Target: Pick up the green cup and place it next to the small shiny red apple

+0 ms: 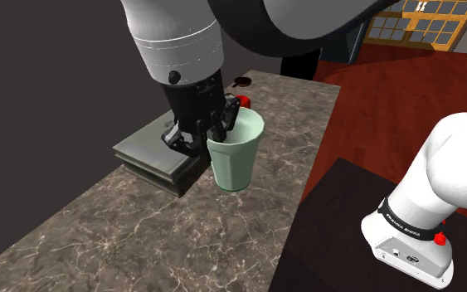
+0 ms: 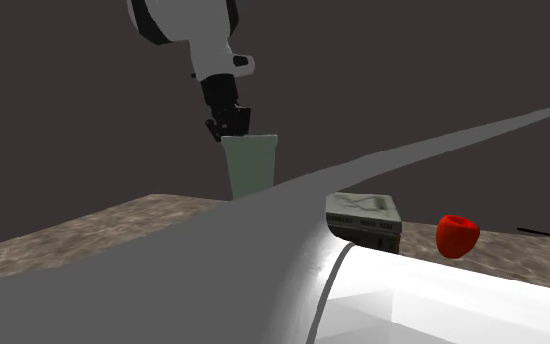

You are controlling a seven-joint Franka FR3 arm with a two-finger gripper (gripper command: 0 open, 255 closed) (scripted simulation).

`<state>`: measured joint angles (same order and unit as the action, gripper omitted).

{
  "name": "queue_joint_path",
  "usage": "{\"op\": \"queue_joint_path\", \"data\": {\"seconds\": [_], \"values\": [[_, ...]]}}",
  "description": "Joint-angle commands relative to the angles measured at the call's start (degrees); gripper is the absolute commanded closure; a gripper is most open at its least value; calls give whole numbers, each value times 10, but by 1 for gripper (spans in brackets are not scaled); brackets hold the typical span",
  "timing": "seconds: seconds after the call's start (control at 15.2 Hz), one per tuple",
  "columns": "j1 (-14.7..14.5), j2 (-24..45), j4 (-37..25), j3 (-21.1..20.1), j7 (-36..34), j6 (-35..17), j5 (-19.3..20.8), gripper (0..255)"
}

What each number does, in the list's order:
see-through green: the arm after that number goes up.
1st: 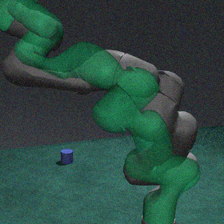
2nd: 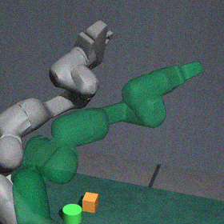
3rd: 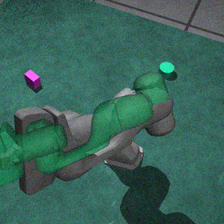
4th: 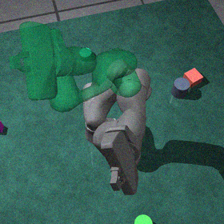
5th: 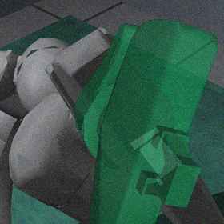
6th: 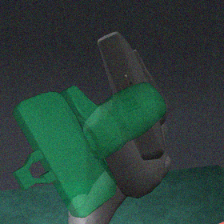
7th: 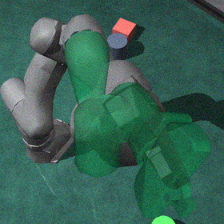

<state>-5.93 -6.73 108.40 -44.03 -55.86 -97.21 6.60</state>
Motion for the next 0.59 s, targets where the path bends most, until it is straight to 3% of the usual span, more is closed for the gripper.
{"op": "queue_joint_path", "data": {"seconds": [0.0, 0.53], "values": [[0, -1, -15, 1, 3, 15, -1, 255], [1, 4, -81, 0, 10, 77, 3, 255]]}}
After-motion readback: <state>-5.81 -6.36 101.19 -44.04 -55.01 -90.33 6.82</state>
